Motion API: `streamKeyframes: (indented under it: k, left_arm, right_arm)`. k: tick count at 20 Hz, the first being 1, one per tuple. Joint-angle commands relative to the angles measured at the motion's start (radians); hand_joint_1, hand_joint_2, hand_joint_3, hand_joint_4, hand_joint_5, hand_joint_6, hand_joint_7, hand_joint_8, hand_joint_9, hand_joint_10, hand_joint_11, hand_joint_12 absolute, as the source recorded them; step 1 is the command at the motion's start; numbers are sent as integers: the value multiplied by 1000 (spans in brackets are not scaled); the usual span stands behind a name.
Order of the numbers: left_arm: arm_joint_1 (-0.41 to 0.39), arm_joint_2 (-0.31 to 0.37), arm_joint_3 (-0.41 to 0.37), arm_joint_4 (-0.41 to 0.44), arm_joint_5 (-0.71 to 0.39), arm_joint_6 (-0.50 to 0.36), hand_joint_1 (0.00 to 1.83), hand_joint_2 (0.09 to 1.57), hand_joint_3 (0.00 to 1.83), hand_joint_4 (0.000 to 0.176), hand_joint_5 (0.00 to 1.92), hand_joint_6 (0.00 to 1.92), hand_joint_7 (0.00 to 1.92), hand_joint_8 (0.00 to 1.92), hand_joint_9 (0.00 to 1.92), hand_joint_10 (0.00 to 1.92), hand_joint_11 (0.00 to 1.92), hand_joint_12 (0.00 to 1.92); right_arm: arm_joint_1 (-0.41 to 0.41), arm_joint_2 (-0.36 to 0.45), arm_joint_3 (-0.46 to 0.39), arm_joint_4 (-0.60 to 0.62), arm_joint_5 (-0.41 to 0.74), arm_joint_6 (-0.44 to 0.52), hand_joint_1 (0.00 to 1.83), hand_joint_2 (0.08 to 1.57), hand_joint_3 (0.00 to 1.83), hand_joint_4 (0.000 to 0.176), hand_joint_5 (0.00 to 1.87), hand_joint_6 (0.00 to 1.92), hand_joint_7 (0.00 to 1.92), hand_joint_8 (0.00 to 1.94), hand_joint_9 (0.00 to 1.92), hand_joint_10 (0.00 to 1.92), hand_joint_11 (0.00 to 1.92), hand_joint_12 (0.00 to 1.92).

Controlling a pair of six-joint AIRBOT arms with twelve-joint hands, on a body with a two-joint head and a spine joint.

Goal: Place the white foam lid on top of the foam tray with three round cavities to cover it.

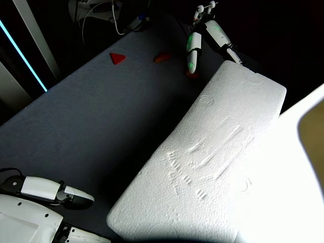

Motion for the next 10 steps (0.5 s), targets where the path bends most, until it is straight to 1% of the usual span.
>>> streamKeyframes:
  k: [1, 2, 3, 4, 5, 6, 7, 8, 9, 10]
  left_arm:
    - [-2, 15, 0, -15, -118, -4, 501, 1068, 0, 8, 15, 1, 0, 0, 0, 0, 0, 553]
    - [4, 21, -4, -18, -123, -4, 493, 1061, 0, 16, 19, 1, 0, 0, 0, 0, 0, 537]
    - [9, 26, -7, -20, -127, -4, 493, 1061, 0, 16, 19, 1, 0, 0, 0, 0, 0, 537]
    - [17, 31, -13, -23, -134, -3, 475, 1061, 0, 26, 23, 2, 0, 0, 0, 0, 0, 542]
    - [26, 36, -19, -26, -143, -3, 474, 1064, 1, 25, 23, 2, 0, 0, 0, 0, 0, 541]
    - [34, 41, -24, -30, -152, -3, 483, 1065, 1, 20, 24, 1, 0, 0, 0, 0, 0, 478]
    - [38, 43, -28, -32, -159, -3, 495, 1060, 0, 25, 24, 0, 0, 0, 0, 0, 0, 417]
    - [39, 45, -30, -32, -162, -3, 490, 1055, 0, 28, 20, 1, 0, 0, 0, 0, 0, 363]
    - [41, 48, -33, -32, -167, -3, 490, 1055, 0, 28, 20, 1, 0, 0, 0, 0, 0, 363]
    - [43, 52, -37, -32, -174, -2, 487, 1056, 0, 26, 18, 1, 0, 0, 0, 0, 0, 323]
  right_arm:
    - [4, 24, 1, -8, 118, 2, 526, 1283, 0, 0, 0, 0, 0, 0, 0, 0, 0, 39]
    - [-1, 27, -2, -6, 120, 2, 569, 1292, 3, 0, 0, 0, 22, 8, 0, 0, 3, 3]
    - [-3, 29, -4, -5, 121, 2, 569, 1292, 3, 0, 0, 0, 22, 8, 0, 0, 3, 3]
    - [-7, 31, -7, -4, 124, 2, 542, 1293, 2, 0, 0, 0, 4, 1, 0, 0, 0, 0]
    - [-12, 33, -9, -3, 128, 2, 561, 1301, 4, 0, 0, 0, 9, 3, 0, 0, 0, 0]
    - [-16, 37, -13, -2, 132, 2, 542, 1300, 3, 0, 0, 0, 1, 0, 0, 0, 0, 0]
    - [-21, 41, -17, -1, 136, 2, 496, 1305, 5, 0, 0, 0, 0, 0, 5, 2, 26, 13]
    - [-25, 44, -21, 0, 139, 2, 492, 1309, 5, 0, 0, 0, 2, 0, 13, 6, 35, 20]
    - [-29, 48, -25, 0, 144, 2, 492, 1309, 5, 0, 0, 0, 2, 0, 13, 6, 35, 20]
    - [-33, 53, -31, 0, 151, 2, 476, 1304, 2, 0, 0, 0, 0, 0, 18, 8, 40, 30]
